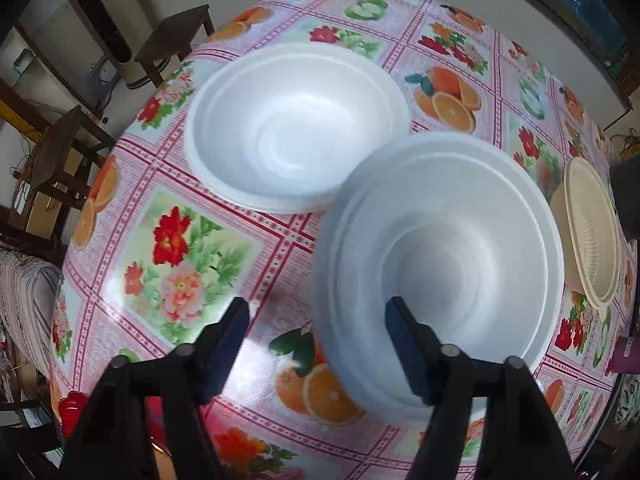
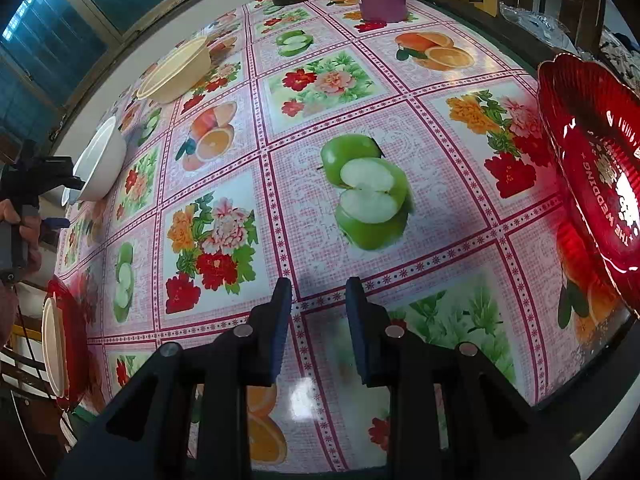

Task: Organize plates and bowls
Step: 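Close the left tool on the rim of the white foam bowl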

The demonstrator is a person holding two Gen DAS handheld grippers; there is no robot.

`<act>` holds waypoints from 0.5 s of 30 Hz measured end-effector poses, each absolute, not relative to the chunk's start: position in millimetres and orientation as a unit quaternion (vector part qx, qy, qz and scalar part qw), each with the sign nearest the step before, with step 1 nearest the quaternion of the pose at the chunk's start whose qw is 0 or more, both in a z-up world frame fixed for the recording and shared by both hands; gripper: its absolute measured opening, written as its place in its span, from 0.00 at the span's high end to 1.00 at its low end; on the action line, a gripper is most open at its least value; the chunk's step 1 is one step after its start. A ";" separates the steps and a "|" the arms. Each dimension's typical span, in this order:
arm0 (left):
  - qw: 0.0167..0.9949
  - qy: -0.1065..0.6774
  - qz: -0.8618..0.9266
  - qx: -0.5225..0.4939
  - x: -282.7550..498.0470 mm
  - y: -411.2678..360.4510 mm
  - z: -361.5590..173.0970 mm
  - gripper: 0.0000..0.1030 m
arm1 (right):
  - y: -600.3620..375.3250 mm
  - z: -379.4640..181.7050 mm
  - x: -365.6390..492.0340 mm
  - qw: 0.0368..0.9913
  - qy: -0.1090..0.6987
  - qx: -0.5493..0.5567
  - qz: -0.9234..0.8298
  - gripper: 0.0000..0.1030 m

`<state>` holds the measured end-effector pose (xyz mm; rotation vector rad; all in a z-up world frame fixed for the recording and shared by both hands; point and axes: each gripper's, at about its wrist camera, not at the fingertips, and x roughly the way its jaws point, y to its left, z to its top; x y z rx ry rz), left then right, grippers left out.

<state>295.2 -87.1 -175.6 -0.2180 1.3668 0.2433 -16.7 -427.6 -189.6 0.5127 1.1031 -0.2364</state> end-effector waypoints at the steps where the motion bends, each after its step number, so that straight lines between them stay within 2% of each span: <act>1: 0.761 0.633 0.105 -0.101 296.1 -89.6 -178.2 0.49 | -427.7 -189.4 -16.2 0.815 0.517 0.239 -0.110 0.71; 2: 0.758 0.637 0.097 -0.100 296.1 -92.3 -180.8 0.60 | -427.4 -189.2 -15.7 0.815 0.516 0.239 -0.110 0.71; 4: 0.752 0.648 0.074 -0.094 296.5 -101.1 -186.8 0.71 | -427.0 -189.0 -14.5 0.816 0.516 0.239 -0.107 0.71; 15: 0.735 0.676 -0.038 -0.040 238.9 -161.0 -186.3 0.74 | -415.4 -173.5 5.0 0.830 0.500 0.235 -0.079 0.71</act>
